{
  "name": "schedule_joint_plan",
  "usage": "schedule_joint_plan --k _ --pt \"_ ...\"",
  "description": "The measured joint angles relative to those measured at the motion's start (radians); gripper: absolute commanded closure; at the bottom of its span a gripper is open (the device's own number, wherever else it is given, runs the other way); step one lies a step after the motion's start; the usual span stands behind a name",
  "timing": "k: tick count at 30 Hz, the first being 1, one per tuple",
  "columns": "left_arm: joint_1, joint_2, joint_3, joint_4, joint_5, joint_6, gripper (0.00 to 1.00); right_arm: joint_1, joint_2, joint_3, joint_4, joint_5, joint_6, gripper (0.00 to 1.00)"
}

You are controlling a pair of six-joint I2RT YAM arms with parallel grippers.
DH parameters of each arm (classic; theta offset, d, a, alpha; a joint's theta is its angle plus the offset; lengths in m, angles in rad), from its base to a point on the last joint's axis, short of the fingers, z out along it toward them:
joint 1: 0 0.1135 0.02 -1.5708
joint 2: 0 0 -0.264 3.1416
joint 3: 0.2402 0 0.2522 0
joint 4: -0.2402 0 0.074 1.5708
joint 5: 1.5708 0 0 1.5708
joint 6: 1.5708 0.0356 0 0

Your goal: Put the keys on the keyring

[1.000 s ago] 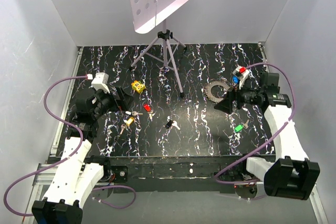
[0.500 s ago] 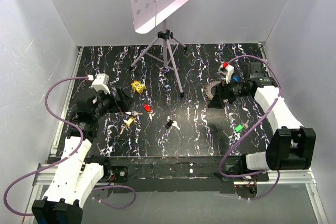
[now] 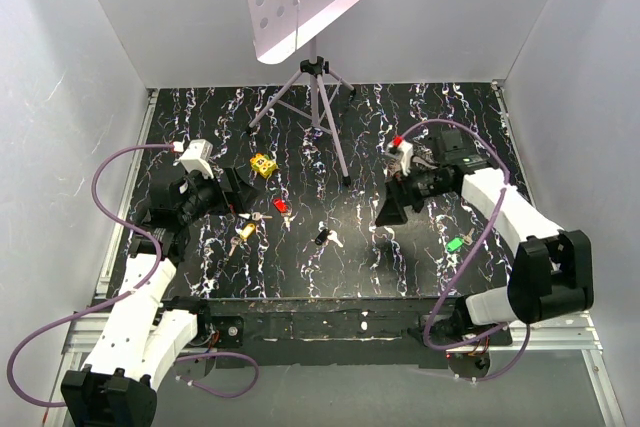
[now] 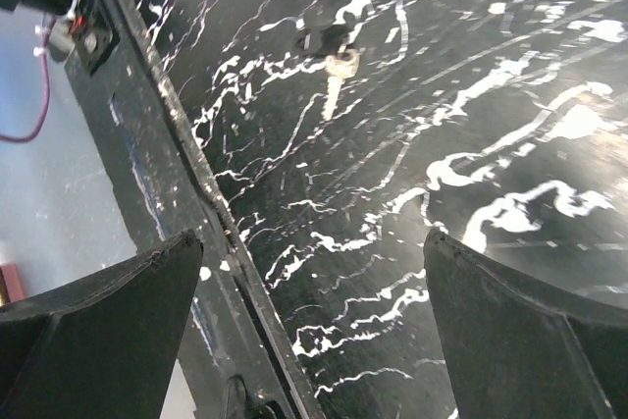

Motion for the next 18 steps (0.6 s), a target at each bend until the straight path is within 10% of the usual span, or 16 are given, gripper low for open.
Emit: schedule_joint_plan --k 18 --pt "0.0 0.015 0.0 -0.002 0.0 0.001 0.01 0.405 0.417 0.265 -0.023 0.198 0.093 0.41"
